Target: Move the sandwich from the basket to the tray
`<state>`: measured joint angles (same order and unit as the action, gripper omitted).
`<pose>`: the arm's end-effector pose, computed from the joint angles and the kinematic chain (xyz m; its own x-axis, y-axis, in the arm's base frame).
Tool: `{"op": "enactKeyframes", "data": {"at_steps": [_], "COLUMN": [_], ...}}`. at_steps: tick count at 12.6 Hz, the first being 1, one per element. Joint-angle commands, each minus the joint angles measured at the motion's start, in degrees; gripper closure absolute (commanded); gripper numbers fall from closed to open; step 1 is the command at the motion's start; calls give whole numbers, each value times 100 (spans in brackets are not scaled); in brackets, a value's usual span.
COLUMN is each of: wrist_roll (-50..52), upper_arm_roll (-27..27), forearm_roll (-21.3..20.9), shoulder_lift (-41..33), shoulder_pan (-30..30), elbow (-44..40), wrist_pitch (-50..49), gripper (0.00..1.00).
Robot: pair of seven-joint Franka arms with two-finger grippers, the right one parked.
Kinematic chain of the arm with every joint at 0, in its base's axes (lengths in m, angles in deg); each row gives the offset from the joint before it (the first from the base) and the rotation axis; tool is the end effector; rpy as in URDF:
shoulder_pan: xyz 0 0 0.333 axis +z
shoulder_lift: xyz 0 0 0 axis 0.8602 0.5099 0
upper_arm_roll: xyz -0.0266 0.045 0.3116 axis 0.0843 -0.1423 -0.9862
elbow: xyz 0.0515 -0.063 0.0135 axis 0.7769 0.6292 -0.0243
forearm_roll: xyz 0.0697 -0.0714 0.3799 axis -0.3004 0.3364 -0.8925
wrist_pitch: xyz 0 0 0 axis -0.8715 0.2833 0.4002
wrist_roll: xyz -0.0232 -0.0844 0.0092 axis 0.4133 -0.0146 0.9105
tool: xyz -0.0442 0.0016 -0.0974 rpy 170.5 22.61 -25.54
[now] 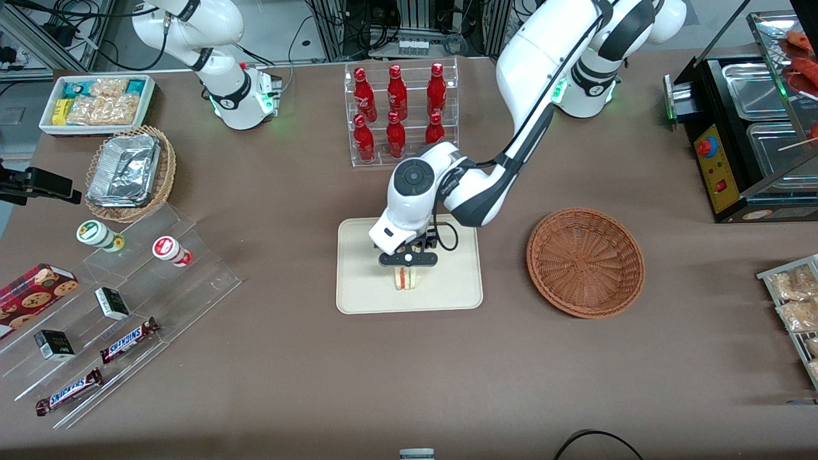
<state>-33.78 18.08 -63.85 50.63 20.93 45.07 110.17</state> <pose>0.5151 -0.5311 0.2915 0.9979 0.0279 0.0576 0.0199 -0.9907 0.1349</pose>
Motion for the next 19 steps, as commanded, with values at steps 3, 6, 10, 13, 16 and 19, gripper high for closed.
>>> {"op": "enactKeyframes", "data": {"at_steps": [3, 6, 10, 13, 16, 19], "wrist_roll": [52, -35, -991, -1343, -2555, -3452], "upper_arm_roll": [-153, -189, -189, -198, -189, -189], "forearm_roll": [-59, -59, 11, 3, 73, 265], "shoulder_lift": [-1234, -1982, -2799, -3257, -3705, -4145], "shoulder_pan": [166, 727, 1466, 1809, 2459, 3048], "elbow": [92, 100, 267, 285, 338, 574], "wrist_pitch": [-992, -2125, -2953, -3551, -4201, -4423], "gripper": [0, 0, 0, 0, 0, 0]}}
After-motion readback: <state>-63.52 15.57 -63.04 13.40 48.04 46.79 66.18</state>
